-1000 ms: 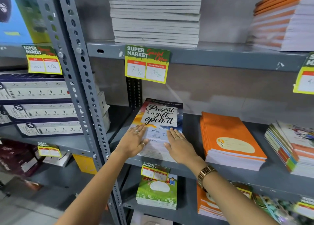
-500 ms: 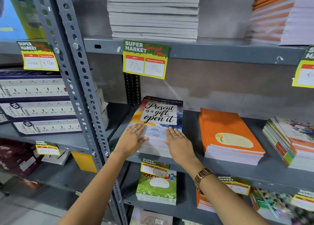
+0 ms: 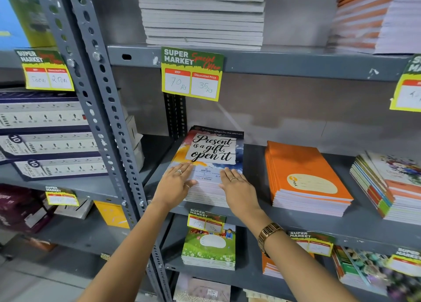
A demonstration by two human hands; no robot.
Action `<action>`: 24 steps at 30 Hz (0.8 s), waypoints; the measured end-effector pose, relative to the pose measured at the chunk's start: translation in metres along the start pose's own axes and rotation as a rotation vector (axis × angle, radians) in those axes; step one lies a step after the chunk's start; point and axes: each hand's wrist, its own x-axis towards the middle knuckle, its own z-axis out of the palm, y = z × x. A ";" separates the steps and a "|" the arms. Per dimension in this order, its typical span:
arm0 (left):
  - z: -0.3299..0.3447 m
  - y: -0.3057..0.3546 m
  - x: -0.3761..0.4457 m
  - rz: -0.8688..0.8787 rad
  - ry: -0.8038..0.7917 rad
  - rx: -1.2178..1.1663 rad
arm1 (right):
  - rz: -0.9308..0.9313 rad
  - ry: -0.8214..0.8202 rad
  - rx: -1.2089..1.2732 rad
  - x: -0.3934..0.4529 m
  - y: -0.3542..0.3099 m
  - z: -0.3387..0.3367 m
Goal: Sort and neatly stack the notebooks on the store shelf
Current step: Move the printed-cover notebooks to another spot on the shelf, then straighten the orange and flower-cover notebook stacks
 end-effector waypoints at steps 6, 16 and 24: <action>0.001 0.000 -0.002 -0.015 -0.008 0.019 | -0.016 0.032 0.025 -0.004 0.002 0.002; 0.000 0.015 -0.012 -0.108 -0.060 0.147 | 0.029 0.091 0.059 -0.029 0.028 -0.001; 0.019 0.073 -0.011 -0.145 -0.018 0.127 | 0.132 0.153 -0.052 -0.065 0.101 -0.018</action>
